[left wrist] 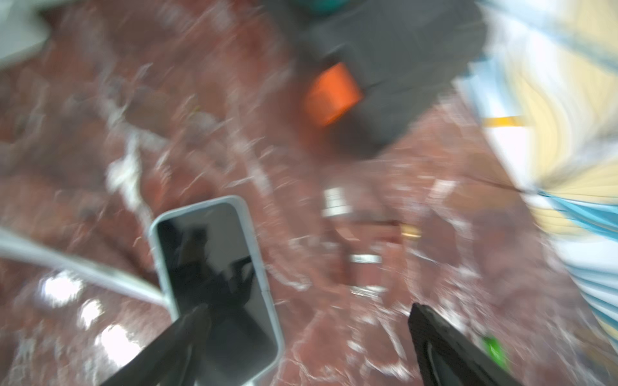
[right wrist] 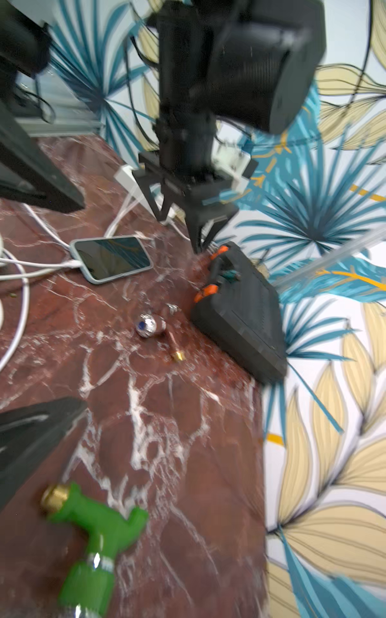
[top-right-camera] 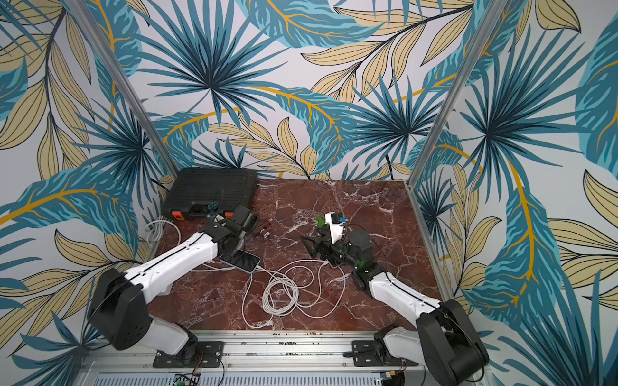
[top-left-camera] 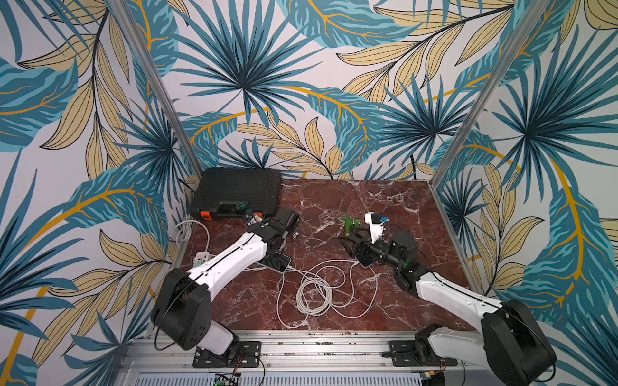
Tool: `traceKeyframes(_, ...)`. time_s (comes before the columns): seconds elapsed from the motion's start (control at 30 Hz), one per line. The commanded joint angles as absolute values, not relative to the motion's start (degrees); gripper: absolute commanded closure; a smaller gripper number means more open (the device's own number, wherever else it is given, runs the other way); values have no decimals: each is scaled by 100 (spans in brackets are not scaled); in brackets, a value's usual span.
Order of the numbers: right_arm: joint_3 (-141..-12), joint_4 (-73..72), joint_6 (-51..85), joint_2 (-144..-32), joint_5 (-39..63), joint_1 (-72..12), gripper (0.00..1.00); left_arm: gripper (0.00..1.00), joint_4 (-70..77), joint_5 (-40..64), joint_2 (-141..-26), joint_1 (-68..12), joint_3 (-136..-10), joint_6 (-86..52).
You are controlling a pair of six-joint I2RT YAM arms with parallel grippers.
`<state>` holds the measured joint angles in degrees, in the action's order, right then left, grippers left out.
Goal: Plug the charging cable into the phone
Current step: Reset both arms
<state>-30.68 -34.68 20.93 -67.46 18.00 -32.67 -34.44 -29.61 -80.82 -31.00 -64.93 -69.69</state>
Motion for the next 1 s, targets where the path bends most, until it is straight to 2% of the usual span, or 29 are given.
traceKeyframes(0.0, -3171, -3145, 1699, -6126, -617, -3249, 1, 0, -2003, -2906, -7241, -3132, -6156, -3264)
traceKeyframes(0.1, -3058, -2398, 1822, -5395, -3378, -3241, 1, 0, -1190, -3185, -6427, -3193, -5389, -1475)
traceKeyframes(0.17, -2747, -2503, 1528, -5048, -4213, -3236, 1, 0, -276, -3633, -5879, -3184, -4428, -653)
traceKeyframes(0.23, -2061, -3213, 801, -4801, -4829, -3236, 1, 0, 935, -4363, -5504, -3074, -3324, -279)
traceKeyframes(0.3, -1686, -3533, 648, -4816, -5515, -3231, 1, 0, 1731, -4277, -5400, -2841, -2547, -58)
traceKeyframes(0.37, -1324, -4271, 489, -5063, -5713, -3151, 1, 0, 2149, -3845, -5573, -2461, -2137, 17)
traceKeyframes(0.43, -1154, -4794, 365, -5576, -5732, -3004, 1, 0, 1675, -3549, -5794, -2205, -2382, 16)
traceKeyframes(0.5, -1114, -5454, 130, -6260, -5681, -2816, 1, 0, 2387, -3532, -6276, -1964, -2181, 141)
traceKeyframes(0.6, -1143, -6530, 407, -7442, -5602, -2276, 1, 0, 4277, -3115, -7236, -1323, -1729, 11)
traceKeyframes(0.7, -1350, -7698, -441, -8328, -5154, -2073, 1, 0, 4914, -2396, -7684, -923, -1793, 344)
traceKeyframes(0.73, -1506, -7751, -612, -8538, -5279, -2005, 1, 0, 5179, -2251, -8018, -688, -1831, 284)
traceKeyframes(0.8, -1263, -9005, -863, -9023, -4628, -1676, 2, 0, 5698, -1216, -8737, -255, -1916, 74)
traceKeyframes(0.87, -1196, -8351, -441, -8756, -4253, -1545, 6, 0, 5924, -932, -8996, -272, -1971, 278)
traceKeyframes(0.97, -990, -8046, -95, -8460, -2339, -887, 7, 0, 5662, -1027, -8936, -264, -2041, 202)
